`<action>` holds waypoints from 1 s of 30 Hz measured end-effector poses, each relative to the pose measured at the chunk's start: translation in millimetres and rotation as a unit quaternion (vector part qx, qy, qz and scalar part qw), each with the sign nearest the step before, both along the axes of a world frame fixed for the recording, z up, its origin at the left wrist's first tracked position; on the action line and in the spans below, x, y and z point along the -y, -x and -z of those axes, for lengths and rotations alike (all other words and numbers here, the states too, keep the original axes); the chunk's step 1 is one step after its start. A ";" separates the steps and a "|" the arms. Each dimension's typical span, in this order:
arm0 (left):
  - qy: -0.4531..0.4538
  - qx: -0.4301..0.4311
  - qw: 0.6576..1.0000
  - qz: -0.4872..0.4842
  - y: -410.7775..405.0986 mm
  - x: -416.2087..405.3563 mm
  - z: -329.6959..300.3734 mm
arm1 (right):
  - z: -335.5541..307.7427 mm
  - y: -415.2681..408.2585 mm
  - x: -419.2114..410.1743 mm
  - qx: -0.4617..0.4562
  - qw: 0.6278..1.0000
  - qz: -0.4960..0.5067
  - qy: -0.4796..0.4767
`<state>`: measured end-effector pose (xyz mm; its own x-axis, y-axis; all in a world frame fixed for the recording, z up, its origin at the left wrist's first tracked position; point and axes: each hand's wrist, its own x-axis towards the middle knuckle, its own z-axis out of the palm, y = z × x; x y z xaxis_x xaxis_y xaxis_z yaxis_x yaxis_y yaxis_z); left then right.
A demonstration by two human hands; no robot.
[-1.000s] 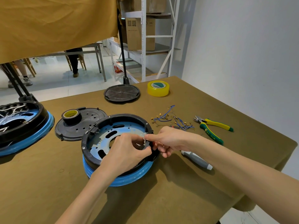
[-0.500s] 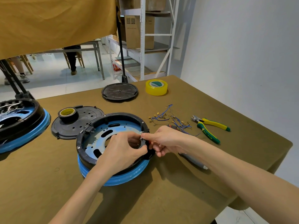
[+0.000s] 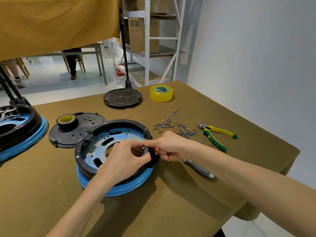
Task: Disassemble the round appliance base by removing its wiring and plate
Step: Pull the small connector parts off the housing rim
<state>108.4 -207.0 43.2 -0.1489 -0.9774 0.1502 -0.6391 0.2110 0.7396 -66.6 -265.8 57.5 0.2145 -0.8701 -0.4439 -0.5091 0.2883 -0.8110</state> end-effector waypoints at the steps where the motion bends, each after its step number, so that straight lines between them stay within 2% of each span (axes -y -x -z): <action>1: 0.002 -0.002 1.000 0.000 0.1 -0.5 -0.4 | -1.1 0.2 -0.5 -0.013 1.000 -0.011 0.003; 5: 0.005 -0.004 1.000 0.004 -0.5 -1.3 -1.6 | -13.2 2.9 0.0 -0.093 0.992 -0.087 0.001; 11: -0.006 -0.005 1.000 0.010 -2.6 0.1 -2.8 | -25.1 -3.8 -0.4 -0.111 0.985 -0.125 -0.032; 14: -0.018 -0.010 1.000 0.014 -3.9 1.1 -0.7 | -23.7 -2.5 1.0 -0.083 0.991 -0.100 -0.043; 19: -0.031 -0.011 0.999 0.004 -3.4 2.2 0.0 | -7.3 -3.1 -3.5 0.033 0.998 0.034 -0.045; 22: -0.024 -0.007 1.000 -0.008 -2.2 1.5 0.8 | -8.3 -1.1 -4.5 0.030 0.999 0.015 -0.040; 24: -0.014 -0.004 1.000 -0.020 -2.1 0.5 2.3 | -15.8 4.1 -2.1 -0.064 0.996 -0.058 0.020; 26: -0.007 0.001 1.000 -0.024 -2.1 -0.2 2.9 | -21.4 10.9 -1.6 -0.130 0.977 -0.108 0.131; 30: -0.002 -0.004 1.000 -0.029 -3.5 3.2 4.5 | -11.3 18.7 -12.2 -0.138 0.947 -0.149 0.249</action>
